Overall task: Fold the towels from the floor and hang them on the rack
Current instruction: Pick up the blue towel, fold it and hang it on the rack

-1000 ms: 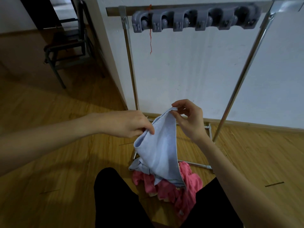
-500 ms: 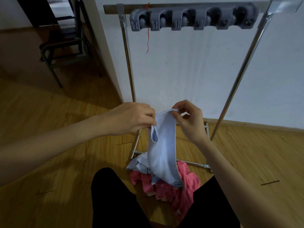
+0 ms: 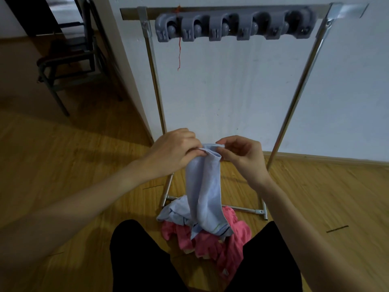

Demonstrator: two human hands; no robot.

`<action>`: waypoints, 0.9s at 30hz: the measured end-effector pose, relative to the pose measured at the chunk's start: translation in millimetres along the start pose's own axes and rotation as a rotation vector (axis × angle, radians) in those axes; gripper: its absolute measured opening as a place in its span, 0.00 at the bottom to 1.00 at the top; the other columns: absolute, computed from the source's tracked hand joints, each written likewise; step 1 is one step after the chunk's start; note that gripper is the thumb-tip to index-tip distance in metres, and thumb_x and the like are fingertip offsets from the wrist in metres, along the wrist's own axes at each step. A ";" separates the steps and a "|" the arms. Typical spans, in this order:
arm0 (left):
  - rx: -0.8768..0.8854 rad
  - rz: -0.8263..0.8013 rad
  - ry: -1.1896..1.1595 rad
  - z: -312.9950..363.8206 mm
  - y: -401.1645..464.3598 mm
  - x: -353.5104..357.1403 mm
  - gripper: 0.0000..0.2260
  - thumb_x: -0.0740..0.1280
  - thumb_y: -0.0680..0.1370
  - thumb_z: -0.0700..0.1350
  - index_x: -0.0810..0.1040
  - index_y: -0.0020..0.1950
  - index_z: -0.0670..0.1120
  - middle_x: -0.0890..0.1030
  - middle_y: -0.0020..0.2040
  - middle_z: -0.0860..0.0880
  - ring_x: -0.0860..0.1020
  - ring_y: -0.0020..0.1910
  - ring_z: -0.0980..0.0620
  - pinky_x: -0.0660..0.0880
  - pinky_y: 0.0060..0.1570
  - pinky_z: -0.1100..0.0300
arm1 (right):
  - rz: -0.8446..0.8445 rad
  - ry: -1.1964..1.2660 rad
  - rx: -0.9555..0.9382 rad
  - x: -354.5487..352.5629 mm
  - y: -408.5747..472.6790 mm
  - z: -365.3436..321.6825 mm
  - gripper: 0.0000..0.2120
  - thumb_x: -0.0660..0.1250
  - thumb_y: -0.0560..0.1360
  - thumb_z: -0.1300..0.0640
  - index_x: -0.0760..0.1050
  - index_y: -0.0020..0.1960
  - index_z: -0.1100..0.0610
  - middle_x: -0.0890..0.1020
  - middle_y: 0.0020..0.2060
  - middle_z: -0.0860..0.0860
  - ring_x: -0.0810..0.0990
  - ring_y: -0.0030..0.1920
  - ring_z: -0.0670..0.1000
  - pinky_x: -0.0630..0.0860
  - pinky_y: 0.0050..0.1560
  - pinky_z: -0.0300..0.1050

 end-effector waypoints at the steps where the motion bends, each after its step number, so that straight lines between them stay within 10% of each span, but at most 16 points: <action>1: -0.014 0.009 -0.016 -0.4 0.7 1.8 0.20 0.56 0.78 0.56 0.82 0.45 0.44 0.79 0.38 0.49 0.74 0.39 0.54 0.68 0.38 0.64 | -0.009 0.010 0.001 -0.5 -1.3 0.0 0.04 0.69 0.72 0.71 0.79 0.46 0.67 0.83 0.39 0.59 0.82 0.39 0.52 0.80 0.41 0.44; 11: -0.083 0.115 -0.048 -3.1 14.0 1.8 0.22 0.57 0.78 0.57 0.80 0.39 0.42 0.78 0.34 0.48 0.73 0.34 0.52 0.72 0.33 0.54 | -0.105 0.018 -0.036 -5.0 -5.9 -6.1 0.12 0.69 0.71 0.72 0.77 0.54 0.68 0.82 0.48 0.65 0.81 0.48 0.59 0.79 0.52 0.55; 27: -0.016 0.341 -0.006 -16.6 34.0 -60.3 0.17 0.63 0.77 0.56 0.82 0.44 0.42 0.79 0.37 0.48 0.73 0.38 0.54 0.71 0.37 0.61 | -0.042 -0.292 -0.292 2.4 55.2 -69.5 0.10 0.68 0.74 0.68 0.78 0.53 0.57 0.83 0.47 0.50 0.81 0.47 0.46 0.76 0.50 0.37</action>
Point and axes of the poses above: each hand's wrist, its own y-axis towards the middle knuckle, its own x-axis out of the palm, z = x × y, the point moved 8 cm from there along y, towards the middle knuckle
